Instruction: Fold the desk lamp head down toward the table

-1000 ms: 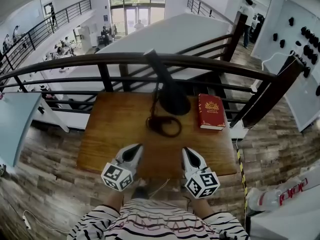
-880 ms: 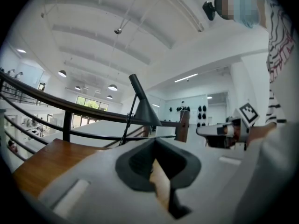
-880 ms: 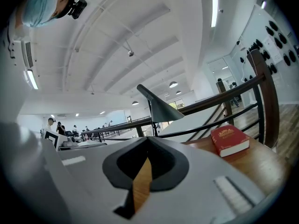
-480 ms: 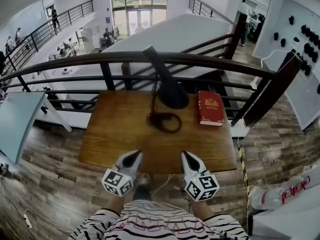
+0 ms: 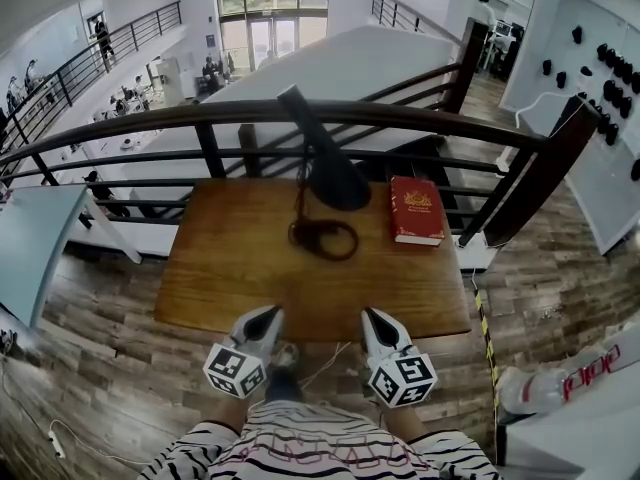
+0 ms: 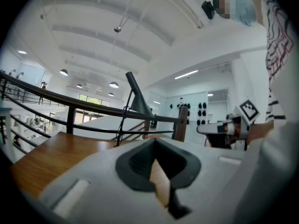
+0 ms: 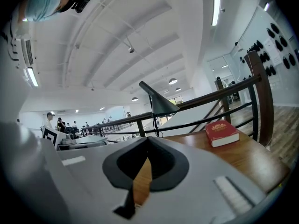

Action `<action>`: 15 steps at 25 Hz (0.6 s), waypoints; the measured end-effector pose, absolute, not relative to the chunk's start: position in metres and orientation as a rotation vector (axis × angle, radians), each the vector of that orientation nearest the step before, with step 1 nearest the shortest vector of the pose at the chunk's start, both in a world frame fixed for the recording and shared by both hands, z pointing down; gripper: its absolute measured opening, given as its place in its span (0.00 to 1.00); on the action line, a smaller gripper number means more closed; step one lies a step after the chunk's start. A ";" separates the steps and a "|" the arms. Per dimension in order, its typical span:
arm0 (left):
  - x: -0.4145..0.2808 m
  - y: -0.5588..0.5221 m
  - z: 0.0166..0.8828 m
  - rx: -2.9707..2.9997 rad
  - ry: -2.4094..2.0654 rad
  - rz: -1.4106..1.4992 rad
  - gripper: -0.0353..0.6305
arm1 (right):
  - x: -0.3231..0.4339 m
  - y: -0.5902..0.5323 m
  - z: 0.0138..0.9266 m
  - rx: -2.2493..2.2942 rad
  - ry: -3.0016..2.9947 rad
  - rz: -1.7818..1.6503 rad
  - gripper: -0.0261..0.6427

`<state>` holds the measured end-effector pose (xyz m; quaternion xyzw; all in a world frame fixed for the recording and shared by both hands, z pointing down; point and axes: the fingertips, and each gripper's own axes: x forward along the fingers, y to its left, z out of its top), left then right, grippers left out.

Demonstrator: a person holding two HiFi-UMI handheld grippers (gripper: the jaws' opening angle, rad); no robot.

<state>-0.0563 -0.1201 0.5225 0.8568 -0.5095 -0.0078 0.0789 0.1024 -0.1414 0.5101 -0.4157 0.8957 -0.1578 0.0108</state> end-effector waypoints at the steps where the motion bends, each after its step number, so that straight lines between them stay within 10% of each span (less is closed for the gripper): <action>1: -0.056 -0.119 0.523 2.565 -1.521 -0.023 0.06 | 0.102 -0.140 0.511 -1.301 2.797 -0.490 0.04; 15: -0.050 -0.112 0.526 2.588 -1.484 -0.014 0.06 | 0.103 -0.133 0.514 -1.345 2.818 -0.459 0.04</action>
